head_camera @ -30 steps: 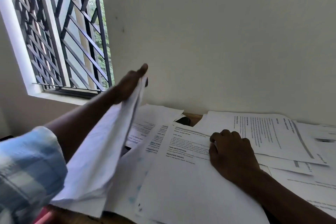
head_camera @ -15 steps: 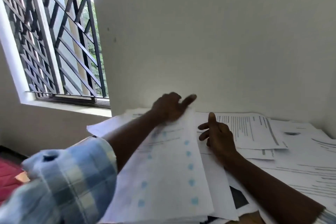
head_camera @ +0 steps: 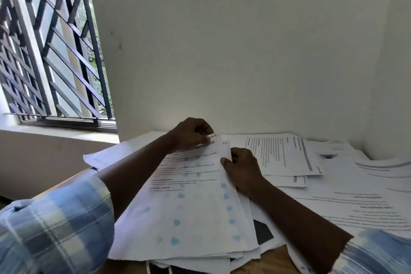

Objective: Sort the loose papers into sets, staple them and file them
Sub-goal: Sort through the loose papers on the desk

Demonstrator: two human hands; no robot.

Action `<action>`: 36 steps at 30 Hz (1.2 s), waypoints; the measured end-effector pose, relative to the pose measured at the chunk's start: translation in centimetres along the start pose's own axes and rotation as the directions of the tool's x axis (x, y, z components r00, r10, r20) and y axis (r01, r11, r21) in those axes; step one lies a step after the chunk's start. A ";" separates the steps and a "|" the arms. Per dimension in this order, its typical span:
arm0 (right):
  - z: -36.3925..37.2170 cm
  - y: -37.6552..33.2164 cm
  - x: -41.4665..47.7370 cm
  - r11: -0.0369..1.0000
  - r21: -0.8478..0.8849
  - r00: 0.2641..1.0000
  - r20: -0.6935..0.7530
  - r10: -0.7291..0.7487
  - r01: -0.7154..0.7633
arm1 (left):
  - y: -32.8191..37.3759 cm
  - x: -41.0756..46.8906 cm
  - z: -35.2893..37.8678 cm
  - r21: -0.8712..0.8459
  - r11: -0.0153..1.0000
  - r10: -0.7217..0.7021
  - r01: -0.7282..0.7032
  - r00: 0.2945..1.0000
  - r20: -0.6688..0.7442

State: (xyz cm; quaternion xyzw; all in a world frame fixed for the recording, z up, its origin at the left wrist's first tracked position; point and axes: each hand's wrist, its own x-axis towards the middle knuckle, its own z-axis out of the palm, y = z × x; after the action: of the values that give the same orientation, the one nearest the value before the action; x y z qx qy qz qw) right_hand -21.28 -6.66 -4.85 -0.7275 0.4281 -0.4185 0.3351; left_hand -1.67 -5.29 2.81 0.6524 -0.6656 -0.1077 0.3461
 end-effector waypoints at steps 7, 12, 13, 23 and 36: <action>0.3 0.3 0.2 0.995 0.085 0.998 -0.037 0.058 -0.055 | -1.6 0.4 -0.2 -0.091 0.989 0.111 -0.114 0.993 -0.039; 0.3 0.2 1.3 0.977 0.142 0.985 -0.043 0.164 -0.157 | -2.8 0.4 1.2 -0.078 0.978 0.191 -0.196 0.979 -0.066; 0.3 0.3 1.5 0.978 0.141 0.985 -0.064 0.163 -0.152 | -3.5 0.3 1.7 -0.107 0.972 0.200 -0.208 0.976 -0.081; 0.2 -0.1 0.5 0.984 0.158 0.993 -0.071 0.091 -0.079 | -6.1 0.0 2.8 -0.329 0.928 0.188 -0.175 0.982 0.010; -0.3 1.0 0.9 0.947 0.318 0.996 -0.062 0.058 -0.035 | -3.7 -0.1 1.7 -0.770 0.634 -0.048 -0.077 0.989 -0.139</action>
State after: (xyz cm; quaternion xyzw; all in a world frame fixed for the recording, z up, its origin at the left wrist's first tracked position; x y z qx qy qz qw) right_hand -21.65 -7.89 -5.27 -0.6387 0.3840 -0.4994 0.4419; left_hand 0.21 -6.22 -0.66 0.4422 -0.5333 -0.3313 0.6406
